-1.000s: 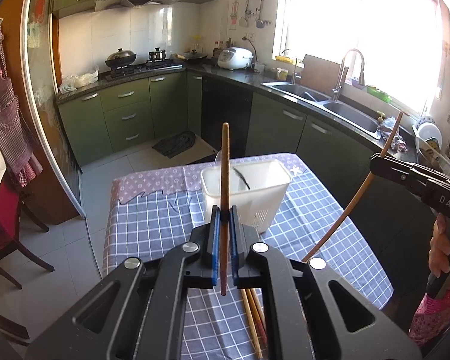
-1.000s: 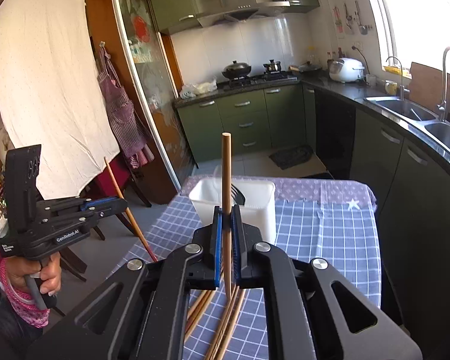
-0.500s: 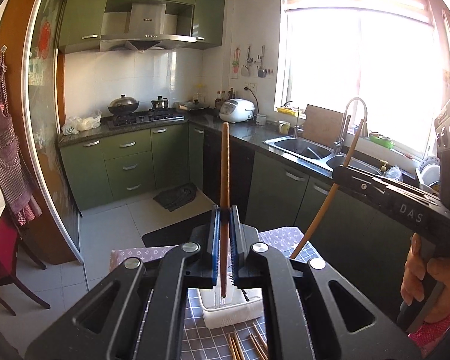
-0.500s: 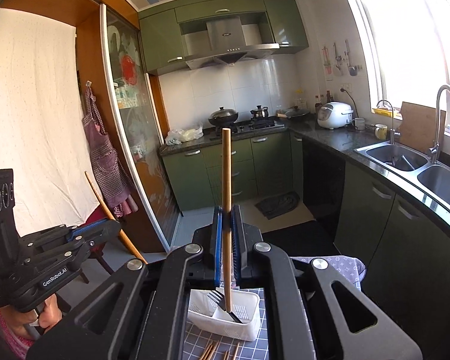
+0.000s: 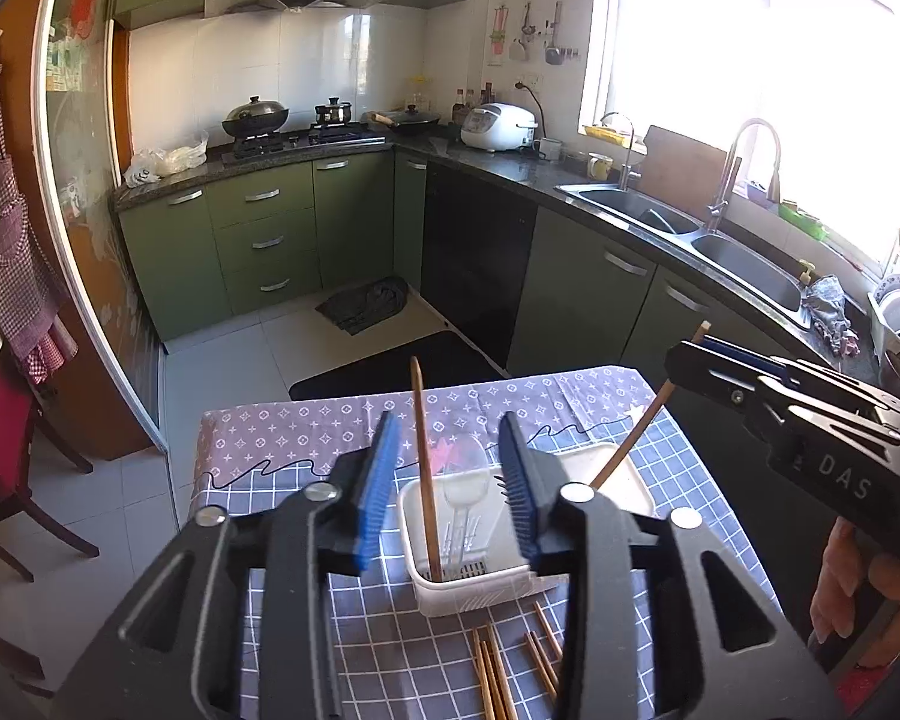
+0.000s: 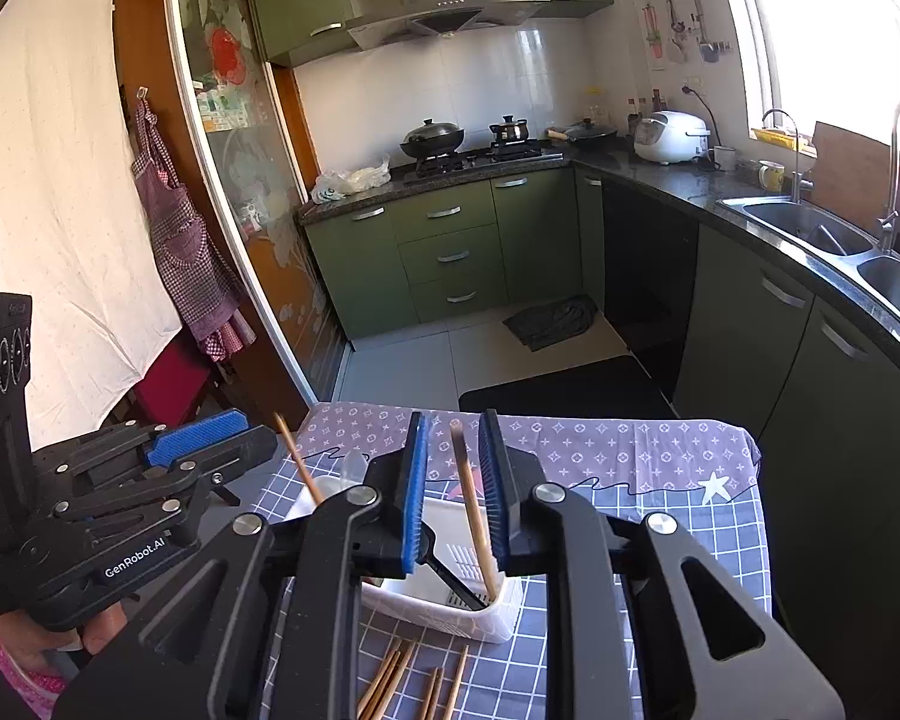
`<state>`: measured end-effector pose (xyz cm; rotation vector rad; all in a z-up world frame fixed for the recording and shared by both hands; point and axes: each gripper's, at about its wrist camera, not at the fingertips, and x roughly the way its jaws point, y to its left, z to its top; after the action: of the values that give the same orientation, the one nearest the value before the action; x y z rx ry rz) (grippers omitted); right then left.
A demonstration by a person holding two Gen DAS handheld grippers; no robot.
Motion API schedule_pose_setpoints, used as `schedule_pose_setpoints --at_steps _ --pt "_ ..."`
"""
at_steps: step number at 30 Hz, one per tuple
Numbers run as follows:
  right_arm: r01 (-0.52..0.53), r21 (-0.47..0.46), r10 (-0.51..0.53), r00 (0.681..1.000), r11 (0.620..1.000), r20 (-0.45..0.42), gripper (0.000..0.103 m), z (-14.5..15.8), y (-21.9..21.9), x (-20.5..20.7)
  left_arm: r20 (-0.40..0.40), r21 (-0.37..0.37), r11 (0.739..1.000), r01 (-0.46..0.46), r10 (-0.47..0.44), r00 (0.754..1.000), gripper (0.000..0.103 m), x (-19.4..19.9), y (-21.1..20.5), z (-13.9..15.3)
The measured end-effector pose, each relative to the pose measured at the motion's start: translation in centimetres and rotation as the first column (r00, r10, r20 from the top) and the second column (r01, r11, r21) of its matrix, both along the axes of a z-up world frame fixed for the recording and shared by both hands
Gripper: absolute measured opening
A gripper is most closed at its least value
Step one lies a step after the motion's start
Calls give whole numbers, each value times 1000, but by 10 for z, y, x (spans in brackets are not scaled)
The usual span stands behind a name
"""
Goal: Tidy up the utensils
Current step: 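Lower both held chopsticks into the white holder and open both tools, then grasp another wooden chopstick with the left tool and lift it upright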
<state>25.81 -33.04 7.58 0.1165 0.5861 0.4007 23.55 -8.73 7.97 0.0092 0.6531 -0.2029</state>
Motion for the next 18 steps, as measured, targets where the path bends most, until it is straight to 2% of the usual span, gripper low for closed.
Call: schedule_pose_setpoints --at_steps 5,7,9,11,14,16,18 --pt "-6 35 3 998 999 63 20 16 -11 -51 24 -18 1000 -2 2 1000 40 -22 9 15" --pt "6 27 -9 997 1000 82 28 16 -17 -78 17 -18 1000 0 1 1000 51 -37 13 17" --pt "22 17 -23 997 1000 80 31 6 -25 -102 -10 -9 1000 -5 5 1000 55 -52 15 11" --pt "39 5 -39 998 999 48 35 -15 -36 -121 -66 -6 1000 12 -12 998 56 -65 17 -4" --pt "89 -46 -91 995 995 -37 42 -61 -49 -136 -170 1 999 33 -32 985 56 -79 18 -39" --pt "119 -73 -127 986 990 -109 47 -95 -59 -138 -257 -5 999 36 -36 966 56 -83 18 -69" --pt "137 -66 -147 972 988 -182 48 -126 -68 -138 -348 -4 999 52 -50 936 56 -83 14 -101"
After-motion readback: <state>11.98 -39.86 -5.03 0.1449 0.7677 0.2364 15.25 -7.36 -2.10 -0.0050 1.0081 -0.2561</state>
